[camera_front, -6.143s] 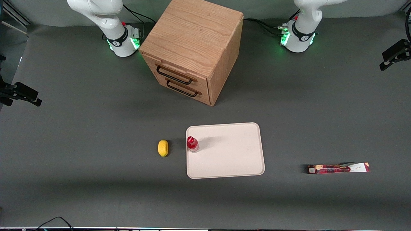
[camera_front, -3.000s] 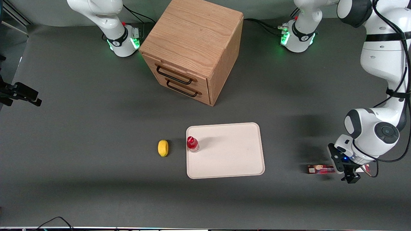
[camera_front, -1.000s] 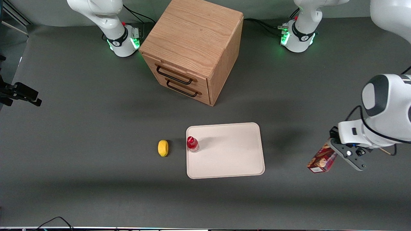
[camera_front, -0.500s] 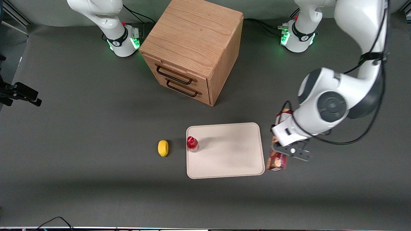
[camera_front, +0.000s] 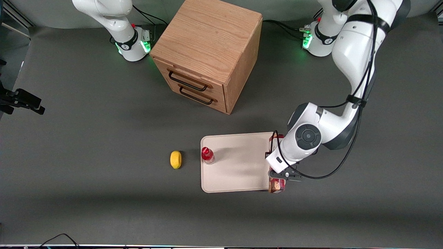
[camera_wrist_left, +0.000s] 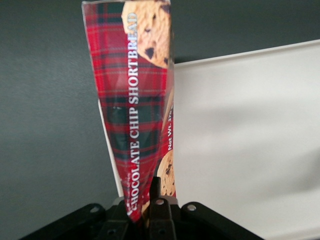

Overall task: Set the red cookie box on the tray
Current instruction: 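Lower the held box onto the white tray's edge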

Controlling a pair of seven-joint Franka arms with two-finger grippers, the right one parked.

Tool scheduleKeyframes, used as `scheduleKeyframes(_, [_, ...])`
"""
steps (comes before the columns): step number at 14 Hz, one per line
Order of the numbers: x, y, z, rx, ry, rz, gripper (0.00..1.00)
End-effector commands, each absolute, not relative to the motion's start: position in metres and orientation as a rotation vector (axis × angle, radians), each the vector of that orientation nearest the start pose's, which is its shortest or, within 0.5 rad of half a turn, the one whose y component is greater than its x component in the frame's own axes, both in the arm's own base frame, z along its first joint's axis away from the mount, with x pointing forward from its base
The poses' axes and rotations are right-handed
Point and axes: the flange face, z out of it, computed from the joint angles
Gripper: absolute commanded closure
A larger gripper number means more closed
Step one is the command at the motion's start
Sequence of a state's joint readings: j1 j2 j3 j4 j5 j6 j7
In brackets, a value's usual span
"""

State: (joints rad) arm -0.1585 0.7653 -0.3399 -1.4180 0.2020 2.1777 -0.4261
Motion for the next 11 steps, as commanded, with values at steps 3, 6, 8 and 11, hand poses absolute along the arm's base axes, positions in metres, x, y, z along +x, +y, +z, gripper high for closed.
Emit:
scheduleKeyframes(3, [0.668, -0.3, 0.247, -3.206, 0.046, 0.039, 1.0])
scheduleKeyframes(6, [0.663, -0.299, 0.246, -3.188, -0.022, 0.077, 1.0])
scheduleKeyframes(8, [0.659, -0.299, 0.246, -3.173, -0.024, 0.108, 1.0])
scheduleKeyframes(11, [0.653, -0.301, 0.243, -3.151, 0.018, 0.127, 1.0])
